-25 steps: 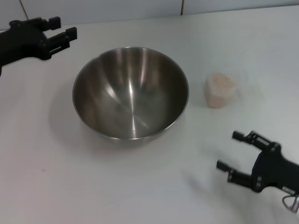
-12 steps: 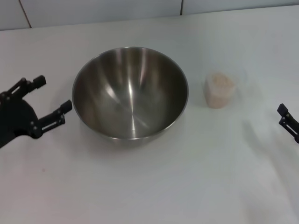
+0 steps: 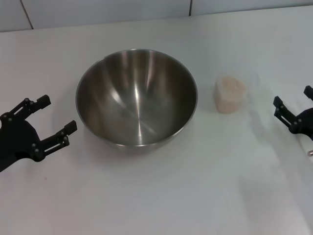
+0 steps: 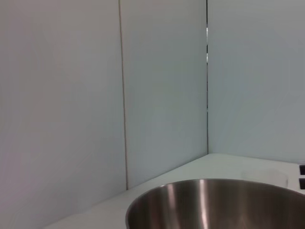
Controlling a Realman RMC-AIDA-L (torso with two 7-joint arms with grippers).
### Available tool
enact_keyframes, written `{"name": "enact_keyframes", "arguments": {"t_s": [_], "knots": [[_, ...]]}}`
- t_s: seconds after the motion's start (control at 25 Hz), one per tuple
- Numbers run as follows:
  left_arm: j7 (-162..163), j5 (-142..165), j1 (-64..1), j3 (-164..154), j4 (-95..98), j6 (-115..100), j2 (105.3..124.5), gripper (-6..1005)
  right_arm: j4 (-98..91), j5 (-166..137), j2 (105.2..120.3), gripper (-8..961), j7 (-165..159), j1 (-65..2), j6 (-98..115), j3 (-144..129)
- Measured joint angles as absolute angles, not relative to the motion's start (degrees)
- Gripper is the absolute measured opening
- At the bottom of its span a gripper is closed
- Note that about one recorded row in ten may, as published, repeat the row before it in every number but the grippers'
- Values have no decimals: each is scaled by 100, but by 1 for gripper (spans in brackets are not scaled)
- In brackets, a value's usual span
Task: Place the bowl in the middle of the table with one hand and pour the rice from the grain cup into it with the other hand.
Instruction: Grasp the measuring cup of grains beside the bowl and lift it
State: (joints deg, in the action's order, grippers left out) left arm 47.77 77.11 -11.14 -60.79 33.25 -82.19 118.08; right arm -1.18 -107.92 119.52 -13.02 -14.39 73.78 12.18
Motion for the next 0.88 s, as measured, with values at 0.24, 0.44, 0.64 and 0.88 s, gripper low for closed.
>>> {"name": "enact_keyframes", "arguments": {"t_s": [0.24, 0.44, 0.64, 0.88], "knots": [[5369, 8239, -1172, -6087, 3679, -8199, 11788, 862, -63, -10792, 11952, 803, -1301, -1666, 7196, 1230], [6048, 8840, -1177, -6061, 4349, -8144, 11817, 862, -44, -10792, 11949, 801, -1300, -1825, 7046, 1231], [6385, 9084, -1203, -6087, 4710, -8135, 11817, 862, -28, -10789, 11946, 799, -1300, -1937, 6929, 1231], [6554, 9288, -1237, -6091, 4912, -8122, 11826, 862, -9, -10785, 11944, 797, -1300, -2038, 6799, 1230]]}}
